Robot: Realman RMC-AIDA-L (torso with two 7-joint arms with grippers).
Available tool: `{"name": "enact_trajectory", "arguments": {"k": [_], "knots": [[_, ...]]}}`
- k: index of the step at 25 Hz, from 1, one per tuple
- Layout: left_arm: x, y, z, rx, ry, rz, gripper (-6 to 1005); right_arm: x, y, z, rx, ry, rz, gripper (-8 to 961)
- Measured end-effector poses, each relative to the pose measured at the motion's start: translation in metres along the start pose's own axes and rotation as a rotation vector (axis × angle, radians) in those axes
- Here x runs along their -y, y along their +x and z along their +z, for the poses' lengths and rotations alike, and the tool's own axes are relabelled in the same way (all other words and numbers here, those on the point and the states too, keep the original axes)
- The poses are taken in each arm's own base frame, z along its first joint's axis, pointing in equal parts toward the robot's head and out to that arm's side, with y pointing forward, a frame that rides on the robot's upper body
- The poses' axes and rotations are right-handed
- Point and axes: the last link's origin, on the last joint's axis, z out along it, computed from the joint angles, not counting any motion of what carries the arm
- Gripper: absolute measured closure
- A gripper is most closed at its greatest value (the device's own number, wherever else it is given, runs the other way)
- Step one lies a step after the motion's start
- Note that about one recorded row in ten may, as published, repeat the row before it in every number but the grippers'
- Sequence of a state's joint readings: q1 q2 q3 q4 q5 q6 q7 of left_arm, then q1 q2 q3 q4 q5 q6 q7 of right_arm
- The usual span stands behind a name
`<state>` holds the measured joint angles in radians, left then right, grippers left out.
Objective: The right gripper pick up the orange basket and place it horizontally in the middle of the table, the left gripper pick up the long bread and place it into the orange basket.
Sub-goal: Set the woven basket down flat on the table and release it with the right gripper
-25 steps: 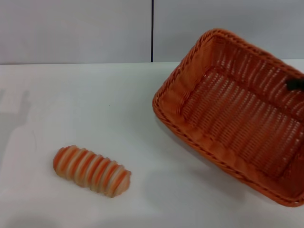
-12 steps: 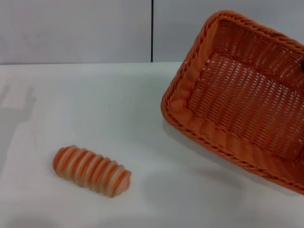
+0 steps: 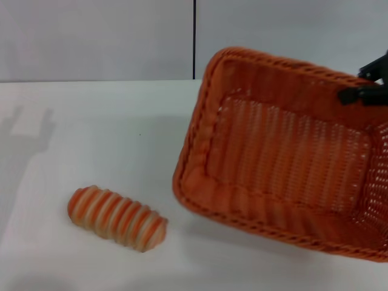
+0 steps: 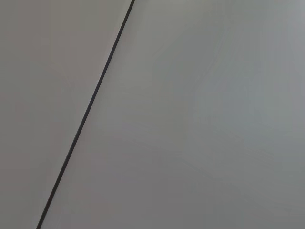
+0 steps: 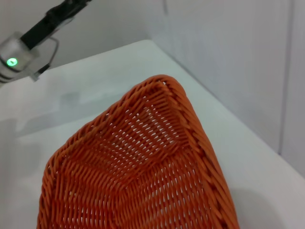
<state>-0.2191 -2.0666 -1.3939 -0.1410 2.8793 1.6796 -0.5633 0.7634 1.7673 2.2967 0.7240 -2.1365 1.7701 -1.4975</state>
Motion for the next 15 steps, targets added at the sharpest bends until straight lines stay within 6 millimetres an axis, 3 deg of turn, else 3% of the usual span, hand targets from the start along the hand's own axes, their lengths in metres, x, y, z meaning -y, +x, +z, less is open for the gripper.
{"name": "enact_trajectory", "arguments": {"k": [15], "knots": [[0.0,-0.002,0.002,0.007,-0.001,-0.001,324,-0.015,-0.003,0.047,-0.066,-0.143,-0.045,801]]}}
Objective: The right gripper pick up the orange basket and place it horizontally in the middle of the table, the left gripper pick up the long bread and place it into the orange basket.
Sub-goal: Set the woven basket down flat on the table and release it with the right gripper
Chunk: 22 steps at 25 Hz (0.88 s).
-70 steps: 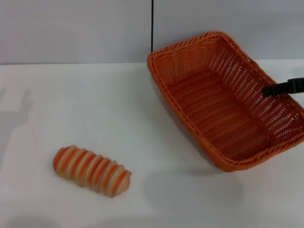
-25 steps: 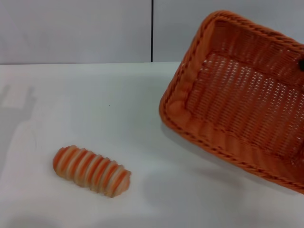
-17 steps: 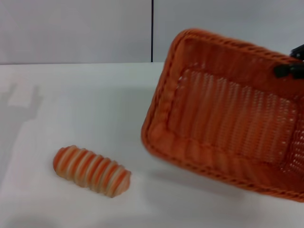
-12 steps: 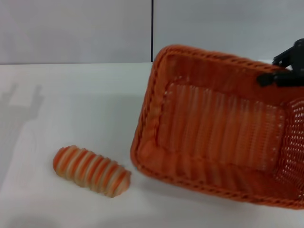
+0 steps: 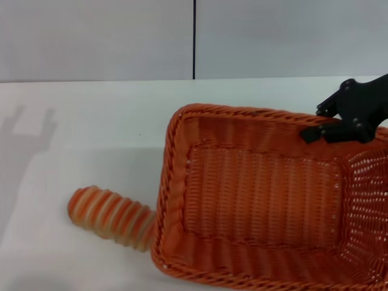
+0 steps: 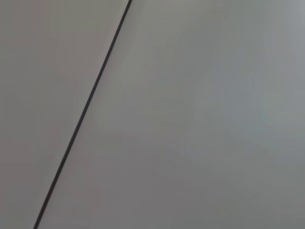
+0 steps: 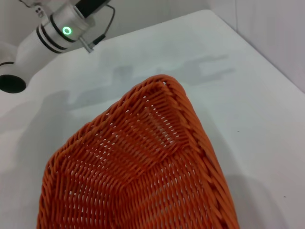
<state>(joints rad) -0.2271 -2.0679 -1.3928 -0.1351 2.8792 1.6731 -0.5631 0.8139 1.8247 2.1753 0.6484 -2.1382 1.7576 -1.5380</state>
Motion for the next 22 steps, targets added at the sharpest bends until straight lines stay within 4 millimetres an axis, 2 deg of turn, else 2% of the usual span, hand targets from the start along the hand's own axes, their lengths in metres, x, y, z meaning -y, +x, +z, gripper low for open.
{"name": "enact_trajectory", "arguments": {"k": [10,18,22], "knots": [[0.0,-0.002,0.005,0.006,-0.002,-0.001,324,-0.004,0.005,0.019,-0.035,-0.031,0.001,801],[-0.001,-0.003,0.009,0.009,-0.006,-0.003,324,-0.002,0.012,0.022,-0.085,-0.02,0.06,800],[-0.002,-0.004,0.012,0.013,-0.009,-0.007,324,0.007,0.016,0.023,-0.096,0.044,0.13,800]]}}
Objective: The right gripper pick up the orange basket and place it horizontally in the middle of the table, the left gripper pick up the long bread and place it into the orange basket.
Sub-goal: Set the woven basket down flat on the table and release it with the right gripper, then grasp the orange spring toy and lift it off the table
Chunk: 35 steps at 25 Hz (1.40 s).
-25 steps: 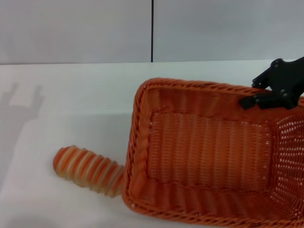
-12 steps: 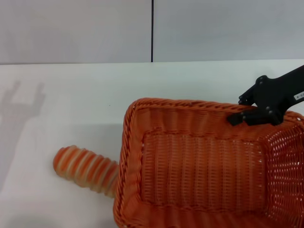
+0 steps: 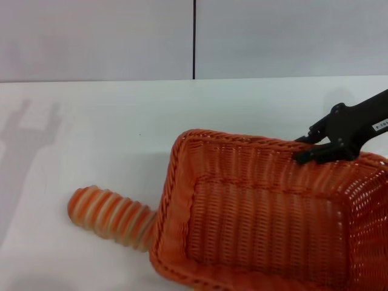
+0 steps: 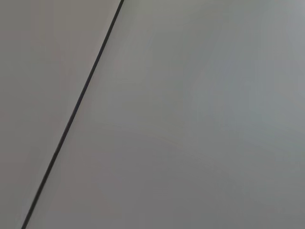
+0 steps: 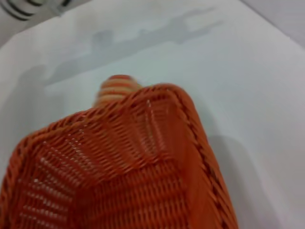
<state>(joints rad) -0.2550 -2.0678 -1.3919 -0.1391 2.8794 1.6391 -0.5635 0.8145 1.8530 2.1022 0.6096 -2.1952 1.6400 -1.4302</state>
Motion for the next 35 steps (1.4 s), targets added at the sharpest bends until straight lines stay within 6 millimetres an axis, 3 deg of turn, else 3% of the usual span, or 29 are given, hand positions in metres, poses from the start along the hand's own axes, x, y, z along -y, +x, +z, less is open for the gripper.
{"name": "enact_trajectory", "arguments": {"k": [10,16,17,18,19,24,26,27,28,29,31,32,33,34,35], "knots": [[-0.003,-0.003,0.004,0.015,-0.016,-0.007,324,0.01,0.009,-0.002,-0.022,0.074,0.039,533],[-0.001,-0.002,0.004,0.011,-0.013,-0.003,324,0.019,0.014,-0.048,0.231,0.229,0.076,355],[-0.001,-0.001,0.004,0.008,-0.011,-0.002,324,0.017,0.021,-0.068,0.388,0.283,0.084,357],[-0.001,-0.001,0.004,0.008,-0.011,-0.002,324,0.017,0.021,-0.068,0.388,0.283,0.084,359],[0.0,-0.001,0.005,0.007,-0.01,-0.001,324,0.013,0.033,-0.087,0.554,0.341,0.088,361],[0.001,0.001,0.005,0.001,-0.01,0.002,324,0.003,0.053,-0.113,0.793,0.44,0.099,361],[0.001,0.001,0.008,-0.003,-0.015,0.002,324,-0.008,0.081,-0.13,0.998,0.549,0.141,360],[0.0,0.001,0.009,-0.004,-0.019,0.003,324,-0.008,0.081,-0.13,0.998,0.549,0.141,360],[0.0,0.001,0.012,-0.005,-0.026,0.011,324,-0.02,0.109,-0.138,1.144,0.632,0.199,360],[0.0,0.001,0.012,-0.005,-0.026,0.011,324,-0.02,0.109,-0.138,1.144,0.632,0.199,360],[0.002,0.002,0.021,0.002,-0.046,0.022,324,-0.038,0.149,-0.137,1.326,0.758,0.287,360],[0.002,0.002,0.021,0.002,-0.046,0.022,324,-0.038,0.149,-0.137,1.326,0.758,0.287,359],[0.006,0.004,0.028,0.022,-0.077,0.027,324,-0.054,0.181,-0.129,1.462,0.884,0.351,359],[0.006,0.004,0.028,0.022,-0.077,0.027,324,-0.054,0.181,-0.129,1.462,0.884,0.351,358],[0.008,0.006,0.033,0.031,-0.093,0.028,324,-0.07,0.207,-0.12,1.546,1.018,0.401,358]]}}
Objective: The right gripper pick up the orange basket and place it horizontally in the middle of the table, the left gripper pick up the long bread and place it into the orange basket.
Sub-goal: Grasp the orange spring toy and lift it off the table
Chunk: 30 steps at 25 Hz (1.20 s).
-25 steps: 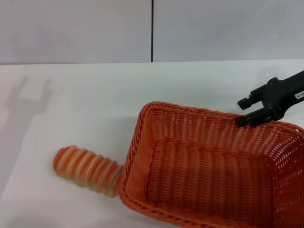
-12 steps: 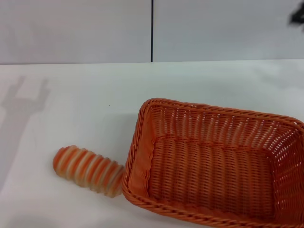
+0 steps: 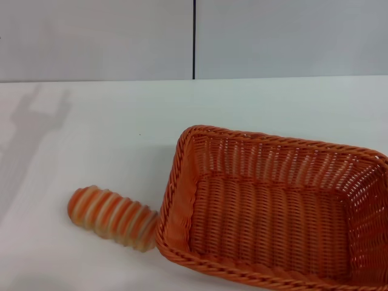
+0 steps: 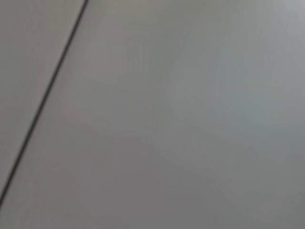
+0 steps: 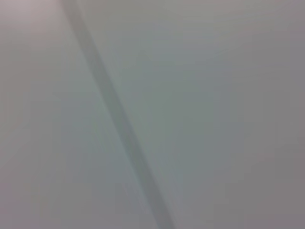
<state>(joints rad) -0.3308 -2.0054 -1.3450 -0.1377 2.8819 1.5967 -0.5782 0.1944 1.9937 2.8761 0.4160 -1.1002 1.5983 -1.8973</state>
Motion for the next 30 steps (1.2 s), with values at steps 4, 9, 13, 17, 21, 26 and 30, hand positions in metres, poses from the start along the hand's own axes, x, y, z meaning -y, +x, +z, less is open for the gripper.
{"name": "enact_trajectory", "arguments": {"k": [4,9,13,17,21,26,30], "knots": [[0.012,0.009,0.02,0.039,-0.07,-0.008,323,0.005,0.009,-0.032,0.066,0.127,-0.022,358],[0.028,0.03,0.055,0.158,-0.261,-0.047,323,0.004,0.017,-0.055,0.069,0.195,-0.021,358],[0.049,0.058,0.086,0.376,-0.415,-0.132,323,0.006,0.02,-0.062,0.065,0.224,-0.003,359],[0.054,0.071,0.095,0.506,-0.488,-0.15,323,0.008,0.022,-0.064,0.059,0.241,0.002,359],[0.055,0.085,0.096,0.736,-0.627,-0.112,323,0.009,0.025,-0.066,0.048,0.261,0.012,359],[0.054,0.1,0.093,1.026,-0.657,-0.024,323,0.012,0.026,-0.071,0.034,0.284,0.011,359],[0.038,0.105,0.086,1.19,-0.645,0.112,323,0.013,0.027,-0.073,0.027,0.299,0.013,358]]}}
